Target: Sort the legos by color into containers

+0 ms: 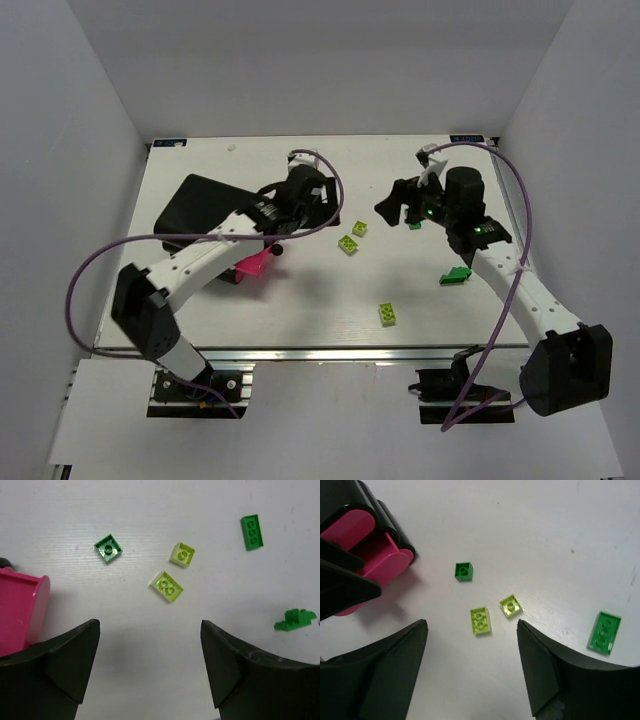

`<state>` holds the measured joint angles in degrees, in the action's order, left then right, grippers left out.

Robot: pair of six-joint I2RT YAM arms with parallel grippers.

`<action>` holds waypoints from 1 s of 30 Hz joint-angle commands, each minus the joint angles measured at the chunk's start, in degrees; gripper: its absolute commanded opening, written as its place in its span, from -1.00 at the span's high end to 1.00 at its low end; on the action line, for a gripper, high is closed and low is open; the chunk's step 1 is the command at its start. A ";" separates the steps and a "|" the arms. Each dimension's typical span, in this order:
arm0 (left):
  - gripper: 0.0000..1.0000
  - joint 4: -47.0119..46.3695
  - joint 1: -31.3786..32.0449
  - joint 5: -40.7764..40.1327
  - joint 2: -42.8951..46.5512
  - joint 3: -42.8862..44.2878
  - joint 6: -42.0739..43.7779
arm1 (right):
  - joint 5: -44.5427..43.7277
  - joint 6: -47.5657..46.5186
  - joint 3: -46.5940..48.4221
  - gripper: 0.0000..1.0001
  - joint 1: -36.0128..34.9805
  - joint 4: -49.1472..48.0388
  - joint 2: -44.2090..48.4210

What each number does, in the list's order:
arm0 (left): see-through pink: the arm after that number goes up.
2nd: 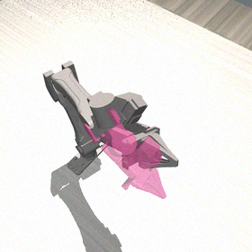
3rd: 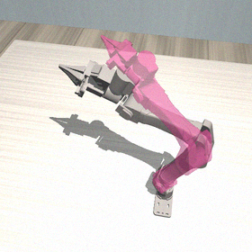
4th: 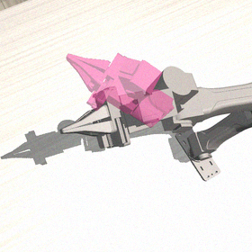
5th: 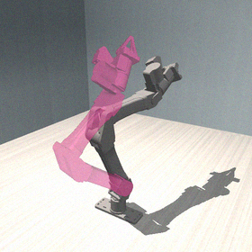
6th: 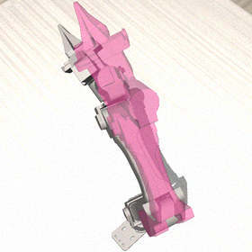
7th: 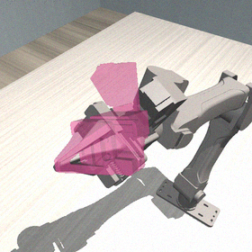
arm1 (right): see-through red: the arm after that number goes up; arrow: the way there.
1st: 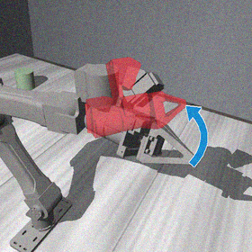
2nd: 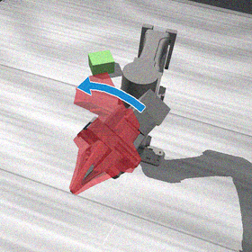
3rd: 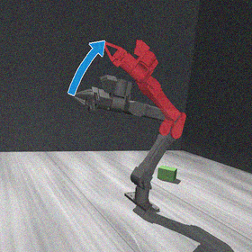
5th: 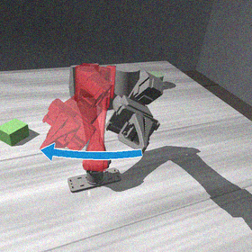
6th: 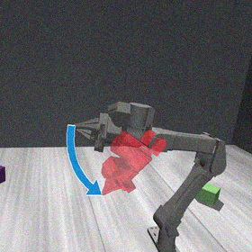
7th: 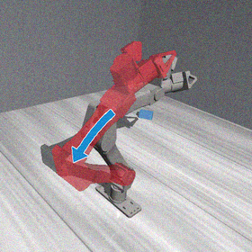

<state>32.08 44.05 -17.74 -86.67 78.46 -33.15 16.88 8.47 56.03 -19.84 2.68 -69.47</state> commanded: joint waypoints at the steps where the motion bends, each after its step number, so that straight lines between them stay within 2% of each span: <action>1: -0.85 9.92 1.56 -4.76 -7.26 8.43 -6.75 | 9.11 -1.96 -1.54 -0.67 5.85 5.75 1.79; 6: -0.88 18.80 2.09 -10.90 -22.36 21.63 -14.56 | 14.65 -2.41 1.01 -0.68 12.01 9.89 3.46; 8: -0.87 21.36 2.09 -12.05 -25.11 25.85 -16.94 | 15.63 -2.93 0.22 -0.66 13.77 9.98 5.12; 18: -0.67 23.91 0.95 -17.77 -37.24 35.79 -23.36 | 23.97 -3.64 -1.71 -0.54 19.22 10.33 5.75; 21: -0.65 24.09 0.95 -19.35 -39.80 36.42 -23.63 | 25.03 -3.64 -1.71 -0.52 21.76 10.42 5.66; 30: -0.64 23.74 -0.11 -21.29 -43.58 36.15 -24.25 | 27.32 -4.25 -2.42 -0.51 23.70 9.89 6.28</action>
<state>55.75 44.42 -36.12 -131.52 113.40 -55.37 41.78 5.26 54.02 3.40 13.61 -63.86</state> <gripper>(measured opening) 0.824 0.757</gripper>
